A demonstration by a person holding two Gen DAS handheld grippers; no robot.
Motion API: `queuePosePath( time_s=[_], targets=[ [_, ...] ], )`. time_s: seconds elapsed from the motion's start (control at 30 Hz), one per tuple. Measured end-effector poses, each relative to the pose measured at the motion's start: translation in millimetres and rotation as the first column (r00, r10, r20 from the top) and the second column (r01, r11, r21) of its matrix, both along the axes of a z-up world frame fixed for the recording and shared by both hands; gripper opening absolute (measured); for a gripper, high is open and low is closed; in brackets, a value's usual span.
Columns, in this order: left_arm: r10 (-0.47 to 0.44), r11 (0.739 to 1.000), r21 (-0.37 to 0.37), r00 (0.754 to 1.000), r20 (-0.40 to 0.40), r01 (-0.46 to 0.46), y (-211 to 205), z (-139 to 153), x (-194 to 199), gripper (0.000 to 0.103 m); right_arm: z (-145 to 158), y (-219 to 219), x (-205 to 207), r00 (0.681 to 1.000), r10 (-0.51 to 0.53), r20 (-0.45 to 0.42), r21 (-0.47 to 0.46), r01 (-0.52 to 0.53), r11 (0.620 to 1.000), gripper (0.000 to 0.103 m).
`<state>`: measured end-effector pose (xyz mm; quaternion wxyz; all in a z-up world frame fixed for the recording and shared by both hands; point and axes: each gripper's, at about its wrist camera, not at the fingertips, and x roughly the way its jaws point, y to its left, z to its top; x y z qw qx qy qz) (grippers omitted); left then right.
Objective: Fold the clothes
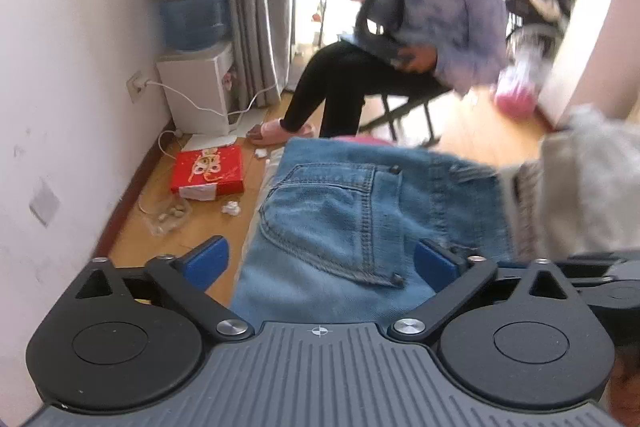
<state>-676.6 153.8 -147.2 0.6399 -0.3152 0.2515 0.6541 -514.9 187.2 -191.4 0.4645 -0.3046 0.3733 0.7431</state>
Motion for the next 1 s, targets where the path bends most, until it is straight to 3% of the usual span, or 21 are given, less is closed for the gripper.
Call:
queuePosePath(
  time_s=[0.03,0.17,0.3,0.37,0.6,0.73,1.0],
  targets=[
    [0.008,1.0,-0.002,1.0,0.019,-0.008,-6,4,-3,0.103,6,-5,-1,1.0,-0.004,-0.003,-0.003,0.004,1.0,0.026],
    [0.069,0.996,-0.052,0.997,0.043,-0.067,-19,16,-9,0.103,24,-27,-7,0.999,-0.029,0.032,-0.011,0.03,0.999,0.054],
    [0.114,0.992,-0.051,0.993,0.028,-0.113,-31,26,-13,0.103,36,-45,-14,0.995,-0.07,0.067,-0.037,0.073,0.997,0.066],
    [0.138,0.989,-0.051,0.99,0.007,-0.138,-33,29,-15,0.103,42,-53,-17,0.993,-0.092,0.067,-0.04,0.095,0.995,0.079],
    [0.173,0.98,-0.096,0.985,-0.03,-0.175,-40,32,-19,0.103,49,-75,-32,0.987,-0.113,0.118,-0.059,0.12,0.991,0.094],
    [0.213,0.972,-0.094,0.976,-0.035,-0.215,-49,32,-22,0.103,49,-80,-38,0.979,-0.136,0.153,-0.061,0.146,0.987,0.094],
    [0.203,0.971,-0.113,0.976,-0.079,-0.211,-55,27,-25,0.103,52,-83,-45,0.969,-0.176,0.176,-0.054,0.187,0.981,0.097]
  ],
)
